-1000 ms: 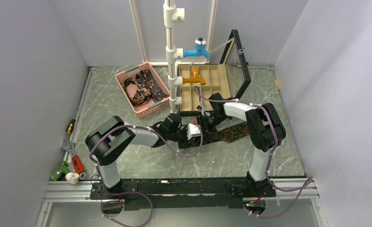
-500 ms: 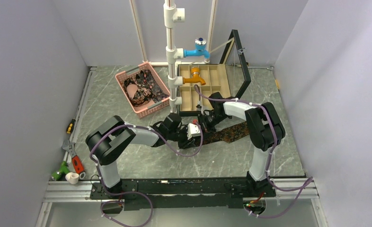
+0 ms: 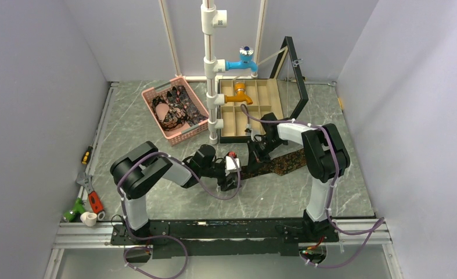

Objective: Roll the ties
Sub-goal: Roll the tie at the center of the board.

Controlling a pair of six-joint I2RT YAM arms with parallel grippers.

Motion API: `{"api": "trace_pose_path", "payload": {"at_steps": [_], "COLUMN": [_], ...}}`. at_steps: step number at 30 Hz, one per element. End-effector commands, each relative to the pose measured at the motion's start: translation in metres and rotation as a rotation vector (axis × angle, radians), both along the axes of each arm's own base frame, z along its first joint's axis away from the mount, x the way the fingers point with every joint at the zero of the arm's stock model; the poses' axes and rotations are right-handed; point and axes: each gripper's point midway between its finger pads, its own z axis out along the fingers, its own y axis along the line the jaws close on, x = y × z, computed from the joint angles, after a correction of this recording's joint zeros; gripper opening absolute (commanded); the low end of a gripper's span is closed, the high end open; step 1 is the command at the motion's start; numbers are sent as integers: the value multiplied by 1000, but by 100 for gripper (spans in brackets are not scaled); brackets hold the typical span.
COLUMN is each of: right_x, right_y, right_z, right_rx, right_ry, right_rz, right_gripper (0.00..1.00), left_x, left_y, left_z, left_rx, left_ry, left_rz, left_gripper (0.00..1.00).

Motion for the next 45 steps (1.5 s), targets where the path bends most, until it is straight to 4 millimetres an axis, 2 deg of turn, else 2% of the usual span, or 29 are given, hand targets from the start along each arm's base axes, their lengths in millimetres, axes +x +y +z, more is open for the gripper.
{"api": "trace_pose_path", "payload": {"at_steps": [1, 5, 10, 14, 16, 18, 22, 26, 30, 32, 34, 35, 38, 42, 45], "right_x": [12, 11, 11, 9, 6, 6, 5, 12, 20, 19, 15, 10, 4, 0, 8], "right_y": [-49, -59, -59, -56, -52, -47, -40, -34, -30, -32, -38, -42, -62, -105, -132], "right_z": [-46, -49, -48, -45, -43, -39, -30, -10, 31, 51, 67, 74, 83, 75, 60], "right_rx": [-258, -288, -296, -283, -266, -253, -218, -180, -124, -107, -108, -116, -172, -309, -442], "right_ry": [-22, -7, -22, -42, -54, -71, -86, -123, -231, -302, -368, -390, -457, -517, -566], "right_rz": [-43, -59, -55, -50, -42, -39, -37, -29, 13, 42, 86, 111, 178, 225, 254], "right_gripper": [0, 0, 0, 0, 0, 0, 0, 2, 17, 33, 46, 49, 51, 52, 49], "left_x": [10, 24, 20, 17, 16, 16, 13, -3, -11, -15, -19, -21, -24, -26, -27], "left_y": [3, -12, -28, -34, -39, -41, -28, -3, 18, 23, 24, 25, 30, 34, 34], "left_z": [-26, -23, -25, -26, -26, -29, -45, -59, -70, -72, -74, -78, -82, -84, -85], "left_rx": [14, -47, -81, -90, -83, -54, 36, 137, 238, 265, 300, 327, 361, 386, 388], "left_ry": [36, 25, 54, 101, 148, 179, 161, 100, 56, 40, 32, 38, 28, 26, 32], "left_rz": [68, 106, 81, 84, 93, 105, 110, 48, 4, -27, -72, -90, -128, -149, -152], "left_gripper": [77, 77, 70, 69, 66, 58, 36, 23, 17, 14, 12, 11, 8, 8, 8]}}
